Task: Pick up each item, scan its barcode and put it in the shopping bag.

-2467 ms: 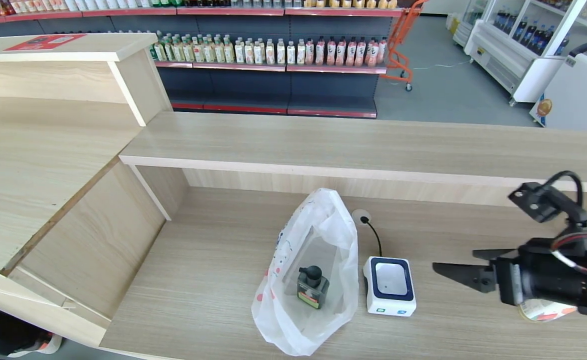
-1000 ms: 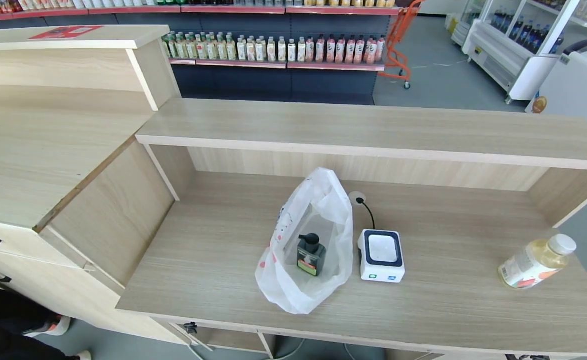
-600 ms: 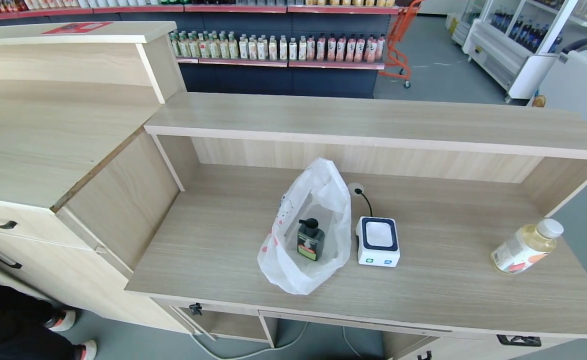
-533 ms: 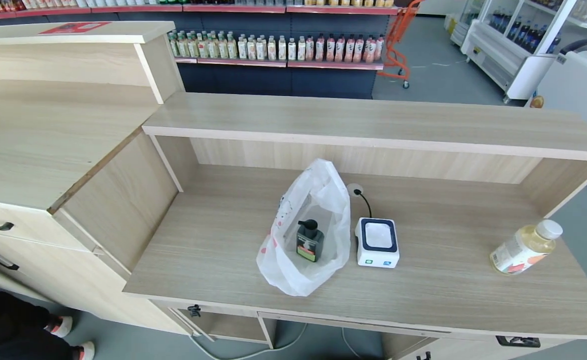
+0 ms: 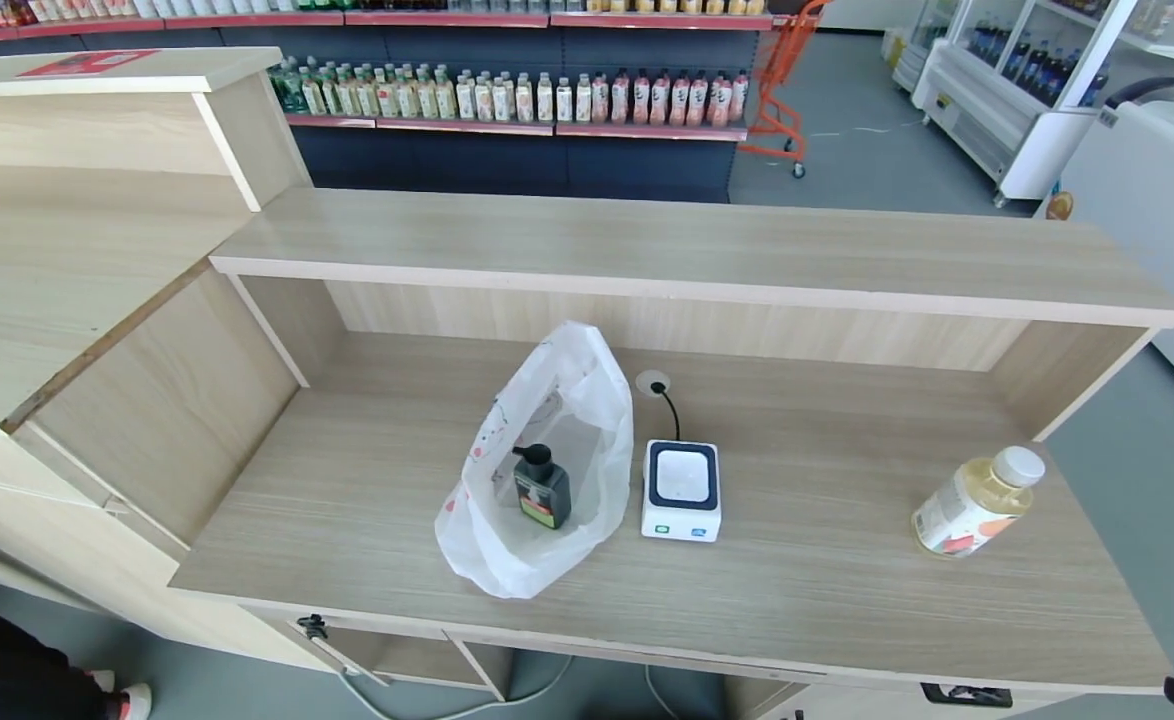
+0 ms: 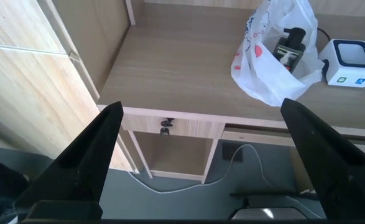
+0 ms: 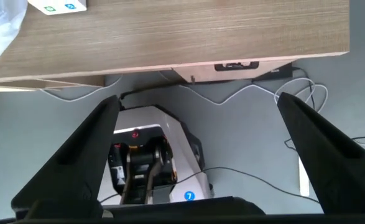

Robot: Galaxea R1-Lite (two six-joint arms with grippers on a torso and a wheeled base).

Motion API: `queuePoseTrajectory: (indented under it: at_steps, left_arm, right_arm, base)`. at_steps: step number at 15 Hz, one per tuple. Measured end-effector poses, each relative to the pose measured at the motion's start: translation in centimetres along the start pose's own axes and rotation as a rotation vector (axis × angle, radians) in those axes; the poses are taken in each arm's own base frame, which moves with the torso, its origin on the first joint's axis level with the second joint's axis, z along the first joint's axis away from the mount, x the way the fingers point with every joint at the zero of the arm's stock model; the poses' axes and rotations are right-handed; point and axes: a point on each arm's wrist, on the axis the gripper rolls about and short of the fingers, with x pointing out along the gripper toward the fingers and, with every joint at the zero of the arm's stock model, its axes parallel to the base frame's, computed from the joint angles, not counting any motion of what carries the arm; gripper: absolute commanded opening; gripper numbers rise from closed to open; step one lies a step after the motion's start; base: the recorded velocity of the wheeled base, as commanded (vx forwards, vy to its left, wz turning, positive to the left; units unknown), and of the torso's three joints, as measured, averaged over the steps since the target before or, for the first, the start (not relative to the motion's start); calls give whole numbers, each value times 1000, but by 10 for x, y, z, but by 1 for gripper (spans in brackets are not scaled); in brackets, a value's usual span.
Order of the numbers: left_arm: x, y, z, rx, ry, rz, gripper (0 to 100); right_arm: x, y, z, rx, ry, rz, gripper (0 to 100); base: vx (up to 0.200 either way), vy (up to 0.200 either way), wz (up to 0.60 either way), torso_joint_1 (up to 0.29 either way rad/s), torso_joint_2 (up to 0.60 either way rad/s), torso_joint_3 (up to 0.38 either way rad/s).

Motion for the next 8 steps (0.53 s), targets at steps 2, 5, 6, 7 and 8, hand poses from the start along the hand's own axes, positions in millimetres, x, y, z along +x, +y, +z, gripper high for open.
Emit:
queuePoseTrajectory:
  at_steps: [2,5,6,7,8]
  left_arm:
    - [0,0,0,-2,1,0,100]
    - [0,0,0,-2,0,0,100]
    - [0,0,0,-4,0,0,100]
    - [0,0,0,-5,0,0,100]
    - [0,0,0,-5,0,0,100]
  right_arm:
    - [4,0,0,21,22,5,100]
    - [9,-1,0,54,55,5,100]
    - [11,-2,0,68,66,3,100]
    - [15,-3,3,79,80,-1,100]
    - [22,-4,8,86,86,-6,100]
  base:
    - [0,-200,0,2,3,-2]
    - [0,-200,0,1,-2,-1]
    - [0,0,0,0,0,0]
    - [0,0,0,0,0,0]
    - [0,0,0,0,0,0]
